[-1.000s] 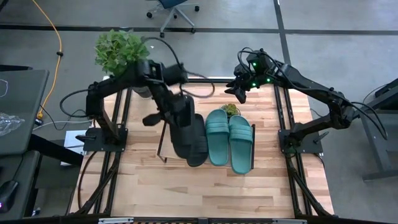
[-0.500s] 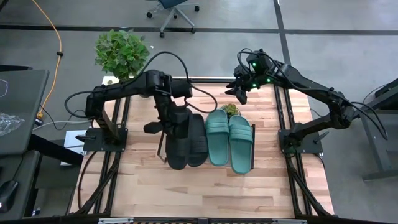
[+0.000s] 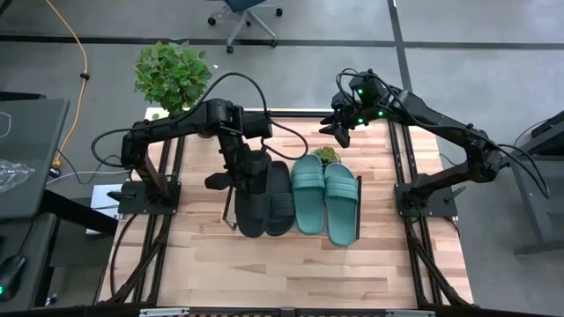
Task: Pick and place slides into the shelf
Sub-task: Put the black slipper on the shelf
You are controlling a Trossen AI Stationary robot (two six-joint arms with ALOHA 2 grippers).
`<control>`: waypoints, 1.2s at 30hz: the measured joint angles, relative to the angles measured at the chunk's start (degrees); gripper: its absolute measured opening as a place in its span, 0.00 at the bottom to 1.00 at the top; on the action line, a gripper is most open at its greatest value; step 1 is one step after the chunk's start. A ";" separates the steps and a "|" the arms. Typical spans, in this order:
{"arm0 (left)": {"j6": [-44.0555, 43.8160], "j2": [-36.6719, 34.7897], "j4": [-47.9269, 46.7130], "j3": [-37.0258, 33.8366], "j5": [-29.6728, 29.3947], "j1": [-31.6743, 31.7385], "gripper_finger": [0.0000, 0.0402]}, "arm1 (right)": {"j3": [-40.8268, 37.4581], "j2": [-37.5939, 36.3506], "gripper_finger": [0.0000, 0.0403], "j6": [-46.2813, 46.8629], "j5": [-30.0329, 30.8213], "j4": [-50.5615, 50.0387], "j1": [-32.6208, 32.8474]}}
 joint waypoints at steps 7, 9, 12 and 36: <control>-0.90 -0.03 0.00 -0.02 -1.52 0.47 0.00 | 0.00 0.00 0.38 -0.34 0.00 0.00 0.00; -0.96 -0.03 -0.01 -0.02 -1.55 0.41 0.00 | 0.00 0.00 0.38 -0.34 0.00 0.00 0.00; -0.65 -0.10 0.15 -0.65 -1.55 0.43 0.00 | 0.00 0.00 0.38 -0.85 0.02 0.02 0.00; -3.78 -0.12 -0.02 -7.30 0.89 2.98 0.00 | 0.00 0.00 0.38 -1.42 1.52 0.07 0.00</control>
